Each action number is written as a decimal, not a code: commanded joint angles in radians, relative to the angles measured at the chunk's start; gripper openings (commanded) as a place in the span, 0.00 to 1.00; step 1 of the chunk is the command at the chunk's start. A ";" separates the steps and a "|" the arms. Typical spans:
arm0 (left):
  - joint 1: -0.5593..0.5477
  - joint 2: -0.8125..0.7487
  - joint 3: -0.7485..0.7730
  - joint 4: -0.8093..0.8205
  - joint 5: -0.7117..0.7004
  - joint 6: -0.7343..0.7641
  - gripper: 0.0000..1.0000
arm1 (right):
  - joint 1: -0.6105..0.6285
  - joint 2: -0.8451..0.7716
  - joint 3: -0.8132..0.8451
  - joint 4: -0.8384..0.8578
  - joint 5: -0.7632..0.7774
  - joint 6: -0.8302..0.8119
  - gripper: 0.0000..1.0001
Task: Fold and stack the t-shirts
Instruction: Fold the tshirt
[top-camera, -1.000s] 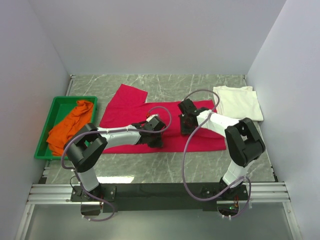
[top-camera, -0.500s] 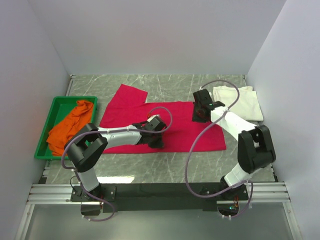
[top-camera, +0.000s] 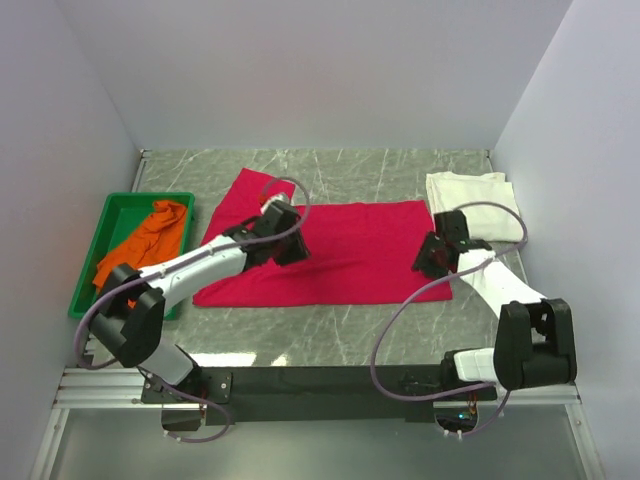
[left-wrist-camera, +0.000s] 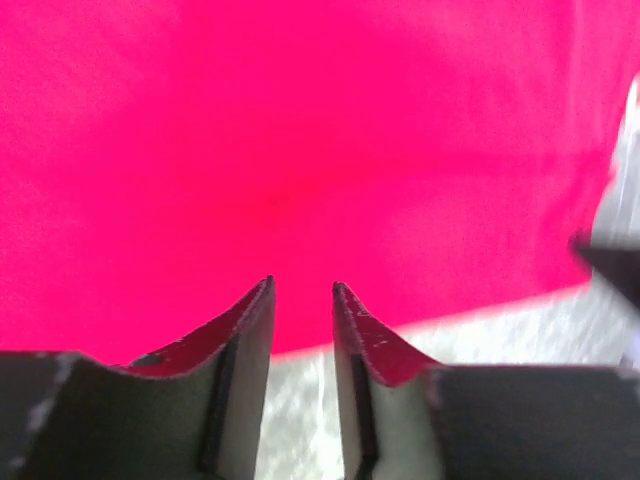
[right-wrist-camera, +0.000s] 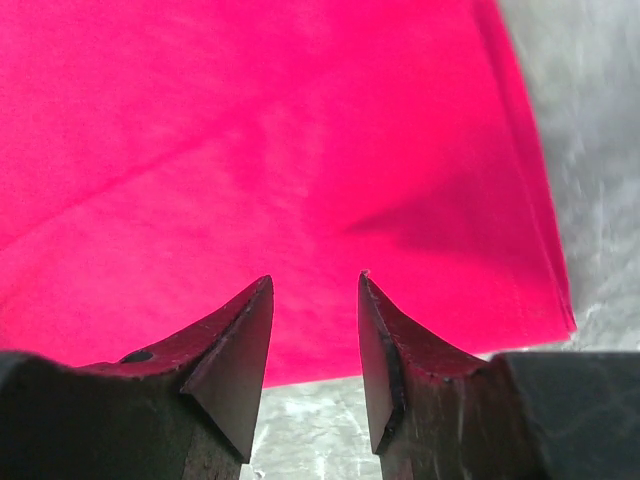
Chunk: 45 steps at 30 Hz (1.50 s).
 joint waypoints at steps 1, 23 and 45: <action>0.087 0.036 0.045 -0.011 -0.031 0.055 0.34 | -0.070 -0.054 -0.080 0.075 -0.097 0.056 0.47; 0.270 0.397 0.212 0.016 -0.075 0.078 0.23 | -0.343 -0.017 -0.243 0.092 -0.186 0.081 0.46; 0.314 0.106 0.234 -0.040 -0.119 0.093 0.68 | -0.236 -0.230 -0.197 0.078 -0.073 0.079 0.49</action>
